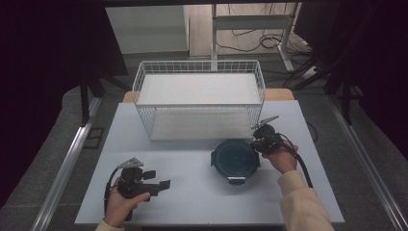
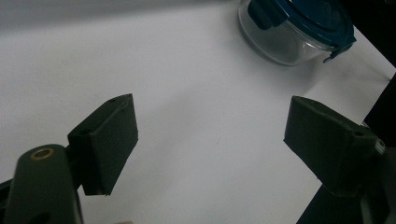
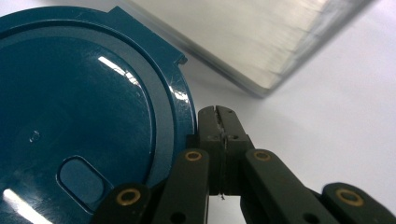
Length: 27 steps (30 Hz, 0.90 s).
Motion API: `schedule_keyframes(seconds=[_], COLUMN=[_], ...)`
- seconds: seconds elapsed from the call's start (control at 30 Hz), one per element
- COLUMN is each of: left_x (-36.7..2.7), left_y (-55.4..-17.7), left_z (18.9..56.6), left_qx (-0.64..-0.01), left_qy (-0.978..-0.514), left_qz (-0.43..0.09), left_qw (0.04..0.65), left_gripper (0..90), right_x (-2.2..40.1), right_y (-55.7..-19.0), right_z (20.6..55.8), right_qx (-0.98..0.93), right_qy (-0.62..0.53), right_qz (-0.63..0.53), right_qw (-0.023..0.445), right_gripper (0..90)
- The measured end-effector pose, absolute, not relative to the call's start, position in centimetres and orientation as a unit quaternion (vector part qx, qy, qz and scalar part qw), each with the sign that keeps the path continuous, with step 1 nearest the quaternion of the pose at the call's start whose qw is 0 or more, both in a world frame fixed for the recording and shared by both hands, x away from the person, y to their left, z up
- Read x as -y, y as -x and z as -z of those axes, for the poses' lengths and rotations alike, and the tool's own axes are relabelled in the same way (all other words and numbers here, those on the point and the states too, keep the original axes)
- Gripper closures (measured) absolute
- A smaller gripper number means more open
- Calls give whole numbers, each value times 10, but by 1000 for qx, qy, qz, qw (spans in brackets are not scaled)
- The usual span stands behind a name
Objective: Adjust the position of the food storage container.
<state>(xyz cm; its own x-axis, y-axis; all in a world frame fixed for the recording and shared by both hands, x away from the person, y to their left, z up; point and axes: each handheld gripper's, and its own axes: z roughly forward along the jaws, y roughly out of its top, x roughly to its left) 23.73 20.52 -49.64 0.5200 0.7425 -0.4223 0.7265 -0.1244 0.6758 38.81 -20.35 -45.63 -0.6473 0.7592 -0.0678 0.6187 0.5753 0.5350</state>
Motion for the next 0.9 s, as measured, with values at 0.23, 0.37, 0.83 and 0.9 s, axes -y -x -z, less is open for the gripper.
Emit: schedule_keyframes(seconds=[0.23, 0.37, 0.83, 0.9], left_x=[-206, -206, -208, -208], left_y=[-238, -238, -237, -237], left_z=[497, 497, 496, 496], left_qx=[-492, -493, -496, -497], left_qy=[-748, -747, -744, -743], left_qz=[-9, -9, -11, -11], left_qw=[445, 446, 447, 448], left_gripper=[169, 169, 168, 169], right_x=[186, 179, 149, 147], right_y=[-380, -376, -359, -356], right_z=[457, 457, 459, 460], right_qx=[-886, -890, -903, -904], right_qy=[-373, -366, -332, -331], right_qz=[-240, -240, -251, -252], right_qw=[132, 126, 106, 103], right_gripper=[898, 898, 898, 898])
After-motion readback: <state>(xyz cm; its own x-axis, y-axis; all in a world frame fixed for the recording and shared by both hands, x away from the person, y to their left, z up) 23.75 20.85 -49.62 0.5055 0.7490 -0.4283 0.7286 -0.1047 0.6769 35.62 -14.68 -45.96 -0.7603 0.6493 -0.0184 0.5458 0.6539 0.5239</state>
